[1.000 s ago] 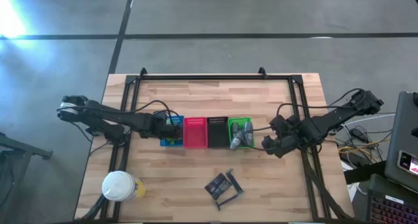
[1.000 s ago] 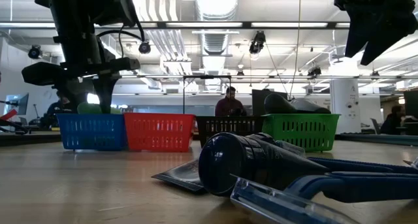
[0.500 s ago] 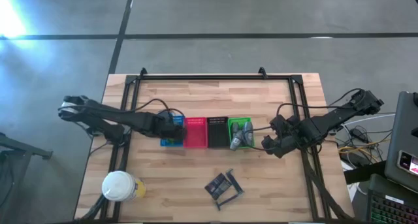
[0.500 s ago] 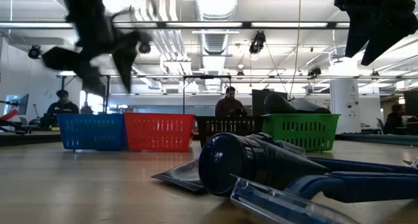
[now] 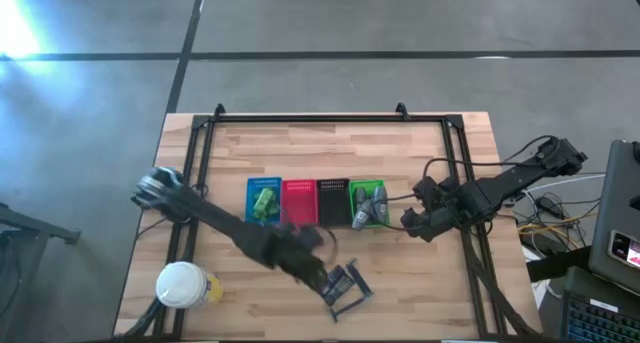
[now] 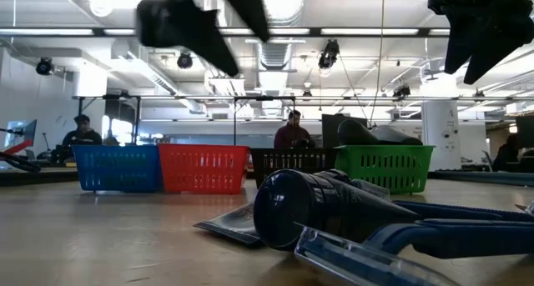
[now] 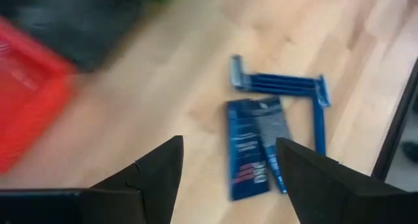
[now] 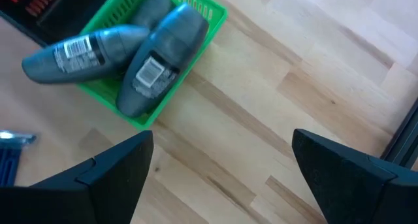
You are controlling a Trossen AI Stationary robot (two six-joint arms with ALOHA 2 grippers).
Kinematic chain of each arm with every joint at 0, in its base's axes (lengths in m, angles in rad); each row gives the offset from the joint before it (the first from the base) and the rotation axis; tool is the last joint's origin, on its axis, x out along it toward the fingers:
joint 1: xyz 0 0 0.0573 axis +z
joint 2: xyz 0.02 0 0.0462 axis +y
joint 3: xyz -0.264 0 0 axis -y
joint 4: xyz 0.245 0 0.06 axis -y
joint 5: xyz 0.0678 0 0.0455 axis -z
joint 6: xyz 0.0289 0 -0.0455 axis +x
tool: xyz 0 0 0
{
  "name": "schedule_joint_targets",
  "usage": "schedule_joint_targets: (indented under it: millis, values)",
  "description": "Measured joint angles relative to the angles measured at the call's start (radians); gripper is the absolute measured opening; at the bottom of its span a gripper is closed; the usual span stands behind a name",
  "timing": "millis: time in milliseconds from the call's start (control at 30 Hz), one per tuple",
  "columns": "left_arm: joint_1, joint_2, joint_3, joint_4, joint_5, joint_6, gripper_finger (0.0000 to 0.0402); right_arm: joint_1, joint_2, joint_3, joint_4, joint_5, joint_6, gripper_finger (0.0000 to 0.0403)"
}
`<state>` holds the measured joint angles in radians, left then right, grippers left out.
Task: Pick & Place Travel size toiletries
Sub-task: Put the left shave cream into the red bin
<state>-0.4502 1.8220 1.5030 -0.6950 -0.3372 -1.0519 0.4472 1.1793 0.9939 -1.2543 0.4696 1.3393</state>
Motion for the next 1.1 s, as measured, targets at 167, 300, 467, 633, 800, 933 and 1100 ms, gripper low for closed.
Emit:
schedule_joint_targets:
  millis: [167, 300, 467, 633, 800, 933, 1100]
  values:
    - [-0.010, 0.213, 0.232, -0.077, 0.005, -0.031, 0.0260, 0.019, 0.000, 0.000, -0.017, -0.024, -0.007, 0.0364]
    - [-0.009, 0.318, 0.348, -0.141, 0.038, -0.070, 0.0283, 0.056, 0.000, 0.000, -0.029, -0.034, -0.004, 0.0364]
    - [-0.014, 0.374, 0.421, -0.208, 0.044, -0.102, 0.0297, 0.095, 0.000, -0.001, -0.030, -0.048, 0.005, 0.0364]
    - [-0.020, 0.377, 0.411, -0.203, 0.005, -0.101, 0.0292, 0.134, 0.000, -0.002, -0.033, -0.052, 0.021, 0.0364]
    - [-0.008, 0.423, 0.402, -0.197, -0.031, -0.068, 0.0291, 0.151, 0.000, -0.006, -0.051, -0.051, 0.046, 0.0364]
    - [-0.004, 0.441, 0.402, -0.196, -0.074, -0.067, 0.0291, 0.151, 0.000, -0.017, -0.051, -0.051, 0.049, 0.0364]
    - [-0.002, 0.446, 0.394, -0.187, -0.029, -0.064, 0.0291, 0.151, 0.000, -0.037, -0.049, -0.051, 0.049, 0.0364]
